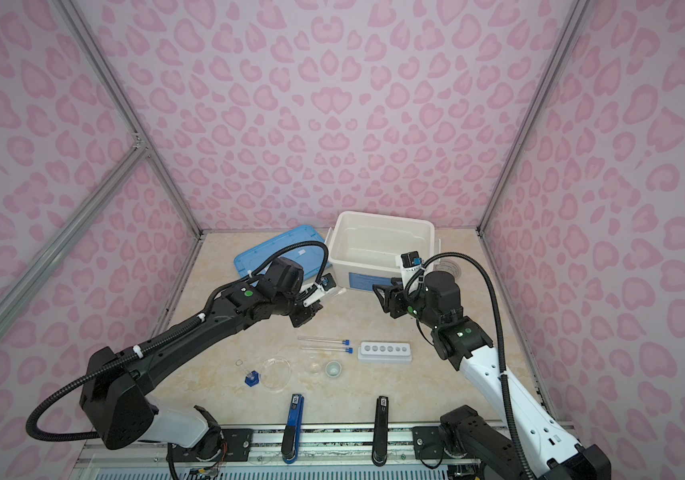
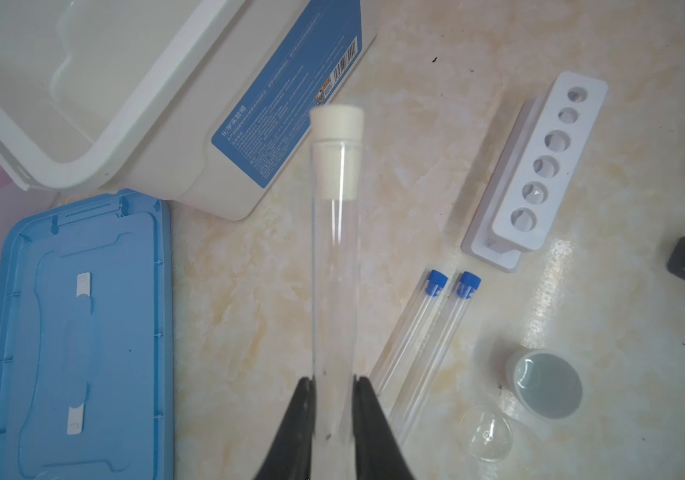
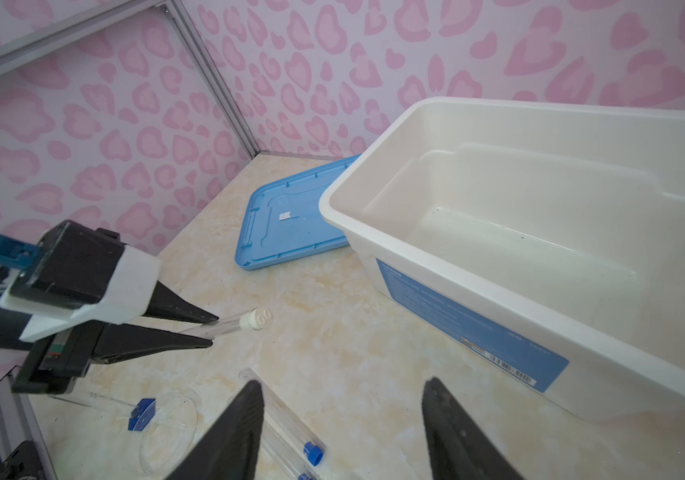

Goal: Organize the chemistry lab equipment
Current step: 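Move the tube toward the right gripper while the right gripper grasps its capped end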

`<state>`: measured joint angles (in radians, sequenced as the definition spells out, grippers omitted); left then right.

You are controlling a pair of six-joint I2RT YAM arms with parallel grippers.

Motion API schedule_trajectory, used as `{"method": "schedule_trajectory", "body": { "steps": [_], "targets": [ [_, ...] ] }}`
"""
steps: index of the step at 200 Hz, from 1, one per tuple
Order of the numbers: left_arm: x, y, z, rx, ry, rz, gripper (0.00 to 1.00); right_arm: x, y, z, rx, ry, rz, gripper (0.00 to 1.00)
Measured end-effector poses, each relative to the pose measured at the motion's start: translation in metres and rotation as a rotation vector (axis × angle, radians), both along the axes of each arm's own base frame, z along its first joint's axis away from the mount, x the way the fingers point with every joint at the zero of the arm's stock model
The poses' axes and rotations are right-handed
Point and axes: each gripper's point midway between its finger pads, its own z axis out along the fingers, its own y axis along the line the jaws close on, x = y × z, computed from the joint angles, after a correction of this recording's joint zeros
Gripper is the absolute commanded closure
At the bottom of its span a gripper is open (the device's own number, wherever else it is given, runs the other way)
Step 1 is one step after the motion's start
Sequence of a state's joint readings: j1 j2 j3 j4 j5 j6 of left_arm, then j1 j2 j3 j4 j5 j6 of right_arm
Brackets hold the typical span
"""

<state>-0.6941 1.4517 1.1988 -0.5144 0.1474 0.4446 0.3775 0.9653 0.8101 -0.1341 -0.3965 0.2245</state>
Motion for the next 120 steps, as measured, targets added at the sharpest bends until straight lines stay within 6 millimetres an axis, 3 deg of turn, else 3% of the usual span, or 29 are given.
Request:
{"method": "schedule_trajectory", "body": {
  "steps": [70,120],
  "targets": [
    [-0.025,-0.013,0.034,-0.189,0.02,-0.055,0.9,-0.018,0.031,0.014,0.044,0.048,0.188,0.45],
    [-0.033,-0.017,0.037,-0.219,0.038,-0.082,0.9,-0.032,0.061,0.023,0.066,0.068,0.322,0.48]
  ]
}}
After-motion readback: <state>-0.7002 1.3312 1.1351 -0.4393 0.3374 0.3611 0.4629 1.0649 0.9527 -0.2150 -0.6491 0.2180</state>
